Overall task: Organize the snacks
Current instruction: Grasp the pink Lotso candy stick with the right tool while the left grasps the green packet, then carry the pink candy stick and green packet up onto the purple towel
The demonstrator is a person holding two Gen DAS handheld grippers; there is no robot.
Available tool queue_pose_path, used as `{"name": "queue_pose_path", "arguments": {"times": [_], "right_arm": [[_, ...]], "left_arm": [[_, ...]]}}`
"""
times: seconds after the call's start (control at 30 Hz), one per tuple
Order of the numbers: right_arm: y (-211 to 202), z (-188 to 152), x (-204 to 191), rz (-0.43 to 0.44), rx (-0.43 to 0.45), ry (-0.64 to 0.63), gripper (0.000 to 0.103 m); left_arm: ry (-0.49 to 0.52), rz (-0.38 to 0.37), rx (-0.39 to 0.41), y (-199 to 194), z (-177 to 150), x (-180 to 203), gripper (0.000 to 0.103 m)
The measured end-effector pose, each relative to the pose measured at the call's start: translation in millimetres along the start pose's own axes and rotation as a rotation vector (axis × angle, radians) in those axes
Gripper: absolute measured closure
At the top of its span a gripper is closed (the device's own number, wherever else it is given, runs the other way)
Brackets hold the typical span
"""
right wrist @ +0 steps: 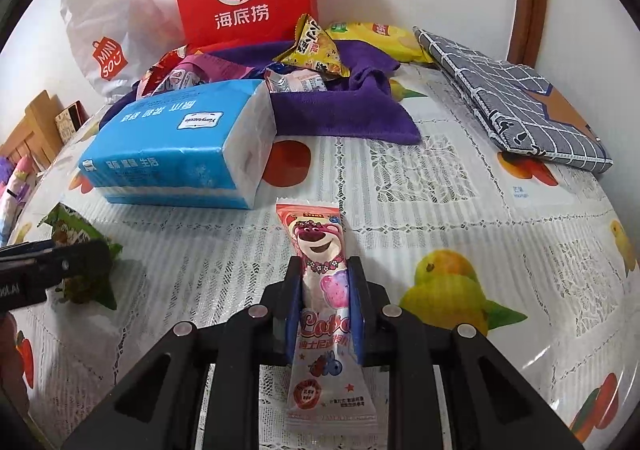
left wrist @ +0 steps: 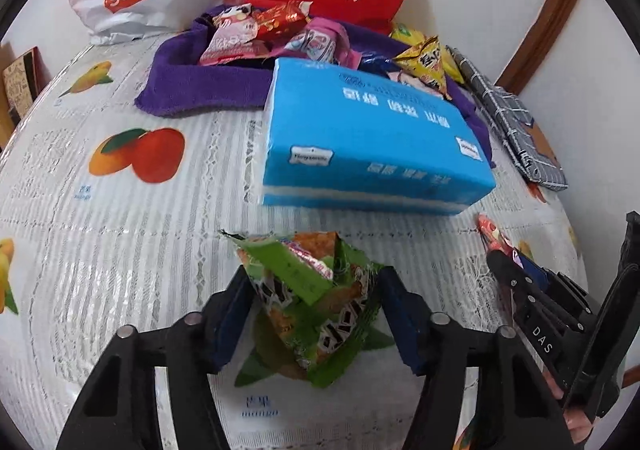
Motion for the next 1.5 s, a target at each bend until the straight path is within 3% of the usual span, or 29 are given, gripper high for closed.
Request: {"name": "queue_pose_path", "arguments": {"times": [0.33,0.47,0.9,1.1,1.33,1.5], "right_arm": [[0,0,3,0.023,0.003,0.018,0.081],[1,-1,3,0.014,0.002,0.01,0.081],[1,-1,3,0.033,0.004,0.015,0.078],[0,-1,5,0.052,0.008,0.032,0.08],[-3,1,16,0.112,0.002,0.108,0.085],[-23,11,10,0.092,0.034,0.084,0.085]], "left_arm": [[0.075,0.114,0.144,2,-4,1,0.05],[0.1,0.133,0.146,4,-4,4,0.051],[0.095,0.128,0.143,4,-5,4,0.051],[0.098,0.114,0.142,-1,-6,5,0.057],[0.093,0.095,0.181,-29,1,0,0.057],[0.048,0.081,0.178,-50,12,-7,0.057]]}}
Point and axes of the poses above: each gripper's, at about its wrist camera, not at the fingertips, and y roughly the way its jaws point, x to its right, z to its top, the point moved 4 cm from there along y, roughly the way its jaws point, and after that the axes turned 4 degrees about -y, right-handed, at the moved point
